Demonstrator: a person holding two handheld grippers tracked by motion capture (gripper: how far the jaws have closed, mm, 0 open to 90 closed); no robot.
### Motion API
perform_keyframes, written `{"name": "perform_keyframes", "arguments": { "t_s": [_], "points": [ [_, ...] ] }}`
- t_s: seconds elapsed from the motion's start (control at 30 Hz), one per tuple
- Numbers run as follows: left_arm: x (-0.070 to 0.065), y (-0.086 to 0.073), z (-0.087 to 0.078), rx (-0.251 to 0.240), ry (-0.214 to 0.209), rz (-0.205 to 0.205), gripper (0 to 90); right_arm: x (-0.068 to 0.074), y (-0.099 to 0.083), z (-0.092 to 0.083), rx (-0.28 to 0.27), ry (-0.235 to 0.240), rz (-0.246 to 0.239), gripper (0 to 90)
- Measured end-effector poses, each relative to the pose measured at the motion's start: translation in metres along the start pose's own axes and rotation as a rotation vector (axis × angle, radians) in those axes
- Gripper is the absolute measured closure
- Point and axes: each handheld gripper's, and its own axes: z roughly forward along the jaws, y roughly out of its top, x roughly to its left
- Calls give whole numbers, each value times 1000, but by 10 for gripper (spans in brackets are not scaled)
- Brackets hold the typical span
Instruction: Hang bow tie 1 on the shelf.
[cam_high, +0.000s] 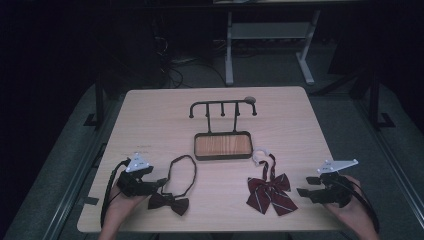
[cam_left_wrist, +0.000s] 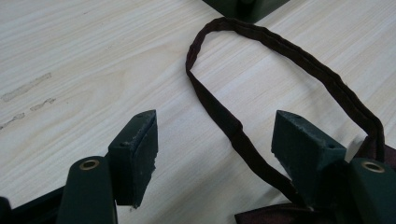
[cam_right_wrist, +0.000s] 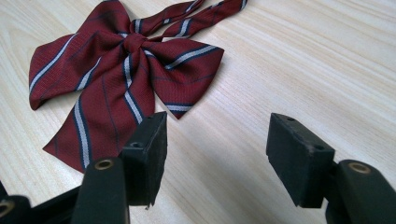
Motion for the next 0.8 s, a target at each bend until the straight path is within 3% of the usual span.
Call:
{"name": "perform_keyframes", "arguments": {
  "t_s": [0.43, 0.8],
  "points": [
    [0, -1, -1, -3, -5, 12, 314, 4, 5, 2, 0, 0, -18, 376],
    [2, -3, -4, -13, -4, 8, 310, 17, 26, 3, 26, -1, -76, 379]
  ]
}}
